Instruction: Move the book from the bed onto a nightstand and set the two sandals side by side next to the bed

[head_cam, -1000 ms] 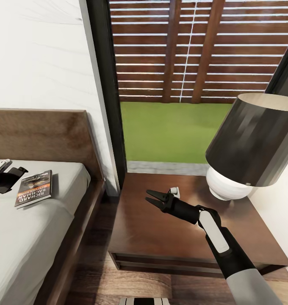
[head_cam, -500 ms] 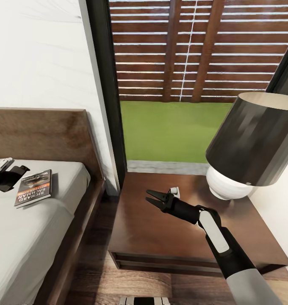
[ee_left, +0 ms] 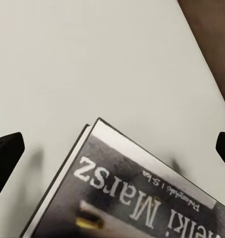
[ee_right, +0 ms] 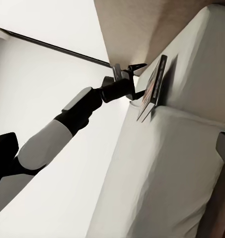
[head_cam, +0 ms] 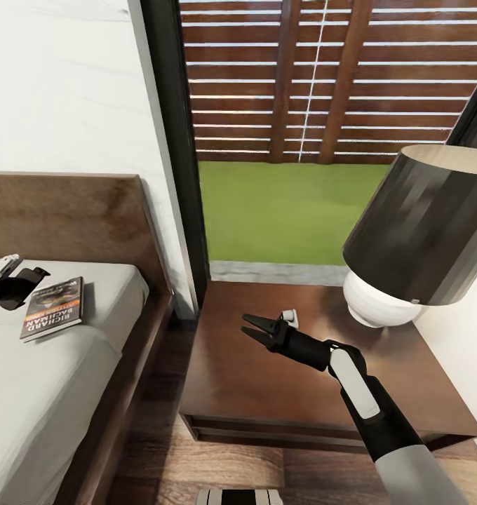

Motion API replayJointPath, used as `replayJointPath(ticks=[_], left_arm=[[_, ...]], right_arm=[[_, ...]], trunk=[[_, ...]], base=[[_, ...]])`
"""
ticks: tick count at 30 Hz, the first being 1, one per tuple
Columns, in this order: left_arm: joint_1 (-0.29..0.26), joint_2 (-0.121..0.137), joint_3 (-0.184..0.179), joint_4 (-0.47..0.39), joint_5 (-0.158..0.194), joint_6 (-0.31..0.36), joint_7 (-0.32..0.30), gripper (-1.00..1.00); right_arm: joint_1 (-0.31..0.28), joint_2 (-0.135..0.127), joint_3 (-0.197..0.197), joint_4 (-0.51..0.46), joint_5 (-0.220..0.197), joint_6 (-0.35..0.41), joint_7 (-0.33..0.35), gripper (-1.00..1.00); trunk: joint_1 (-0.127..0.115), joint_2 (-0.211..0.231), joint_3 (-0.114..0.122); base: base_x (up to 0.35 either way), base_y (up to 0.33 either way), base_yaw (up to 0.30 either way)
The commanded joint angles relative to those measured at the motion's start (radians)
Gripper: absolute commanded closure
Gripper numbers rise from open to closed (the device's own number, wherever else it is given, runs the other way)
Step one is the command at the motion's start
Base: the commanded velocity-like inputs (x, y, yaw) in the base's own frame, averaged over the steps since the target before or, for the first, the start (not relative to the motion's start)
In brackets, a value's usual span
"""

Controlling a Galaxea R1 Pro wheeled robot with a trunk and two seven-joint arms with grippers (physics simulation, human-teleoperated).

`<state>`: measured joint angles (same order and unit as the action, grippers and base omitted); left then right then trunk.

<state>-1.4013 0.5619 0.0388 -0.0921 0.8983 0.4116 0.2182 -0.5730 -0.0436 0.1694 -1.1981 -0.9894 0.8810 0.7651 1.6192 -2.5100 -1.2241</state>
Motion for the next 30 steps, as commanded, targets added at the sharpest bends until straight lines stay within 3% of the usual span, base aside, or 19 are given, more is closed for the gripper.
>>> replayJointPath(ticks=[1,30], left_arm=[[0.001,0.000,0.023,0.083,0.023,0.006,0.007,-1.00],[0.001,0.001,0.023,0.083,0.024,0.006,0.007,-1.00]], right_arm=[[-0.001,0.000,0.001,0.000,-0.003,0.004,0.000,-1.00],[-0.001,0.000,0.001,0.000,-0.003,0.004,0.000,-1.00]], trunk=[[0.000,0.000,-0.001],[0.000,0.000,-0.001]], base=[[0.000,0.000,0.000],[0.000,0.000,0.000]])
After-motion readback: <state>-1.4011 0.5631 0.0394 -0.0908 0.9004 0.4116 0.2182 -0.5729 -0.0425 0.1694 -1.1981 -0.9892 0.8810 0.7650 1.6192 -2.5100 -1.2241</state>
